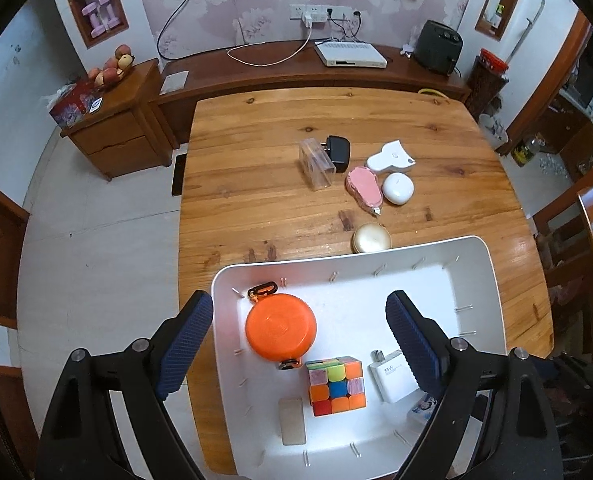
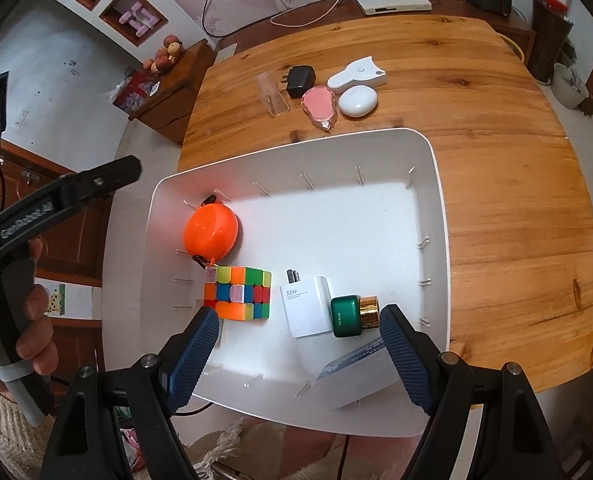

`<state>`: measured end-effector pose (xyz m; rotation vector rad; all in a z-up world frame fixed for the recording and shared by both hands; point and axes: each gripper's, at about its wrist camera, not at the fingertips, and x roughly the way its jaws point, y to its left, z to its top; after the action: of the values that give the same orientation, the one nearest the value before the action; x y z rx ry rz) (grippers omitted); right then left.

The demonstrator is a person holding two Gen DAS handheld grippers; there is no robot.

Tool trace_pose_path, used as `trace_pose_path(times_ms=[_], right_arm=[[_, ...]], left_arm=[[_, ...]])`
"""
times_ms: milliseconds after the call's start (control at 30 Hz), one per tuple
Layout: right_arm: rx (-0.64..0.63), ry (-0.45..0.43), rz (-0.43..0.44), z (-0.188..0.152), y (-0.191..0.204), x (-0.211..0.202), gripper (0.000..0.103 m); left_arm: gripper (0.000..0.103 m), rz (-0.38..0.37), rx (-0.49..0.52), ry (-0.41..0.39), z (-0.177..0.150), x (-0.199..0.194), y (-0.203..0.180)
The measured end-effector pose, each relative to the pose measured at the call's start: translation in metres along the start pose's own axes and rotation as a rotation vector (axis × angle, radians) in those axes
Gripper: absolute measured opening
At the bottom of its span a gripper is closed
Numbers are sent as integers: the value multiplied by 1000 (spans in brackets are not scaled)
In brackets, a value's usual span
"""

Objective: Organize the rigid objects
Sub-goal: 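Carry the orange case and clear box into the tray and release both, then grasp the clear cup with the left tool while the right tool grasps the white hook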

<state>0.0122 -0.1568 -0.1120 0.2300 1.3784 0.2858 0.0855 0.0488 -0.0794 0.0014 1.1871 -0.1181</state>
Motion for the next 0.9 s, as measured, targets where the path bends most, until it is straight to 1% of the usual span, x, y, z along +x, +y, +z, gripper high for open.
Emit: trace_pose_path(times_ms=[200,300,467,633,733,900], right_arm=[[-15,-9,-30,2,6,-2,83],[-9,-15,-50,6,9,-4,83],[10,-36,-61,18,12,-11,83],[51,-63,-67,35,11,-22,83],[58,-93,-92,48,12,-32,83],[90,-119,-95,77,10,-48,83]], left_arm=[[90,-25,-8,-10,0,-9,8],[90,-29,-1,-18,3,-12,10],[90,-47,13,-43,13,-18,12],[90,-60,47,-63,25,-22,11],[90,-67,56,-70,33,-23,10],[90,-78,76,-82,47,-23,6]])
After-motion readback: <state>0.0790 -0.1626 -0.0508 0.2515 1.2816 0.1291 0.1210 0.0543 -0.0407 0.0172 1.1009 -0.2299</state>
